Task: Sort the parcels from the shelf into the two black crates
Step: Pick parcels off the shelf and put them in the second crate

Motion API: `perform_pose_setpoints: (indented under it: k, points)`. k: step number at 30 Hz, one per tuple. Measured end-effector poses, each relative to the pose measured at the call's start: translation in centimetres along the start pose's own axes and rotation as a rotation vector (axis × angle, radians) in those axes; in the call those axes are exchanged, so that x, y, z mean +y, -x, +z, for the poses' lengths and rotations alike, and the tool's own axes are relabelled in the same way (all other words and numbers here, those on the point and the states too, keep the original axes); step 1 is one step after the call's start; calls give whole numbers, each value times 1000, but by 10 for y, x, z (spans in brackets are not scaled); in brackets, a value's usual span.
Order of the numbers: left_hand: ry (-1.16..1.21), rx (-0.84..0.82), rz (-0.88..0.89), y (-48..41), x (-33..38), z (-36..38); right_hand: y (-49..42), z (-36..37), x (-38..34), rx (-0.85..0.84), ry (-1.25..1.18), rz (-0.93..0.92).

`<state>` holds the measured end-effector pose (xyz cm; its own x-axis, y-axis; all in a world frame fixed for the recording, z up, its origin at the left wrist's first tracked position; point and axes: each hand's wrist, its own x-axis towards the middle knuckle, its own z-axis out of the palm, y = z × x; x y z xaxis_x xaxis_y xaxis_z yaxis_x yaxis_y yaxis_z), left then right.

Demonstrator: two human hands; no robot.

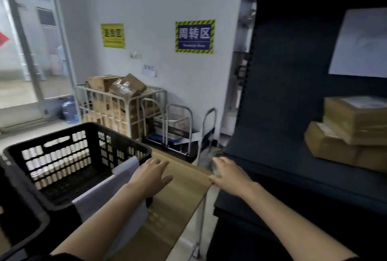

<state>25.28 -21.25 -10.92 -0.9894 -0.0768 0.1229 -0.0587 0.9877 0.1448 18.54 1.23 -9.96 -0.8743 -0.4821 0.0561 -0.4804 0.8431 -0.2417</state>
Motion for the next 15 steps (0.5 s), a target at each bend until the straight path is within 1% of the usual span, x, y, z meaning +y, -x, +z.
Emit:
perform_pose_setpoints:
  k: [7,15]
  points:
    - [41,-8,178,-22,77,8,58,-29,67,64,-9,158]
    - [99,19,304,-47,168,14,107,-54,142,113,-18,286]
